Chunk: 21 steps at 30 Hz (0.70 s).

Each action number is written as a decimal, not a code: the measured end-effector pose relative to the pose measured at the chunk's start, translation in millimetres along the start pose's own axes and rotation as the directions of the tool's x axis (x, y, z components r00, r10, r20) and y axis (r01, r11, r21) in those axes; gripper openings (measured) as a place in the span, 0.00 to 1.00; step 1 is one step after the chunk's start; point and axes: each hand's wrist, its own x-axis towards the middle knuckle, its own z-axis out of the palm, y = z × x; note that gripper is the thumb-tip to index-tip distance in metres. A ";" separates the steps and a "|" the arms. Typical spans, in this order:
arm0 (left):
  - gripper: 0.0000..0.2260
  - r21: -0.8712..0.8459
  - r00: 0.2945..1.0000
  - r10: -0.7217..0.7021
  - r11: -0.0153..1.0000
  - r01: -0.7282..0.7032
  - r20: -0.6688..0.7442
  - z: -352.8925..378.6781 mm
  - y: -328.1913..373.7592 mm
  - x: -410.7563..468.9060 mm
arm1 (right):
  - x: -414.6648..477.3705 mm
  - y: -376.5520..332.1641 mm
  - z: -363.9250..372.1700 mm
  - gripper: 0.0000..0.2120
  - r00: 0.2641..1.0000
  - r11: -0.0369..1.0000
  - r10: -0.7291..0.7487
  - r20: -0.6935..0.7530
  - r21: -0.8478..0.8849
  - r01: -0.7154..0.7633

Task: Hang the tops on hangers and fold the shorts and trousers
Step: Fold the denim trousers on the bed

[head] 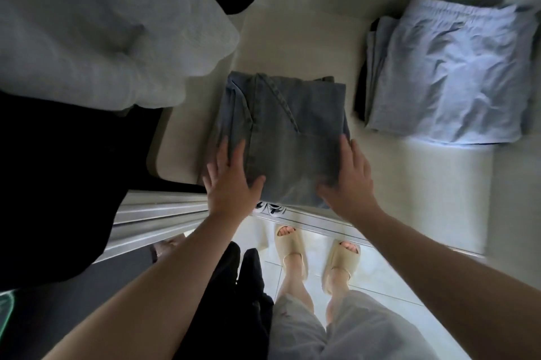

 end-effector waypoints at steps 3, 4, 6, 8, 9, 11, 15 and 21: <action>0.38 0.093 0.985 0.153 0.983 -0.160 0.084 10.4 -7.5 -30.0 | -26.4 2.6 10.3 0.46 0.974 0.934 -0.227 0.005 -0.281 0.219; 0.37 0.121 0.980 0.168 0.976 -0.181 0.110 15.3 -9.7 -37.8 | -30.9 4.6 13.2 0.44 0.964 0.909 -0.259 0.061 -0.322 0.265; 0.35 0.138 0.976 0.159 0.974 -0.180 0.151 25.5 -11.8 -48.0 | -33.6 9.8 18.9 0.41 0.957 0.873 -0.231 0.176 -0.397 0.284; 0.32 0.121 0.976 0.156 0.977 -0.175 0.149 33.2 -10.1 -48.7 | -30.6 13.6 22.6 0.37 0.958 0.850 -0.197 0.207 -0.451 0.272; 0.29 0.114 0.978 0.158 0.978 -0.174 0.137 35.9 -8.5 -46.4 | -28.2 14.8 23.9 0.35 0.959 0.847 -0.203 0.197 -0.456 0.273; 0.26 0.110 0.981 0.147 0.981 -0.161 0.126 40.3 -5.4 -38.9 | -22.0 16.5 24.3 0.32 0.960 0.858 -0.217 0.177 -0.434 0.274; 0.25 0.145 0.983 0.126 0.979 -0.145 0.131 45.9 0.4 -21.7 | -4.7 16.1 22.1 0.32 0.962 0.869 -0.197 0.190 -0.420 0.261; 0.26 0.158 0.982 0.151 0.973 -0.168 0.116 46.4 17.5 16.8 | 38.7 11.4 11.7 0.33 0.972 0.912 -0.165 0.168 -0.350 0.215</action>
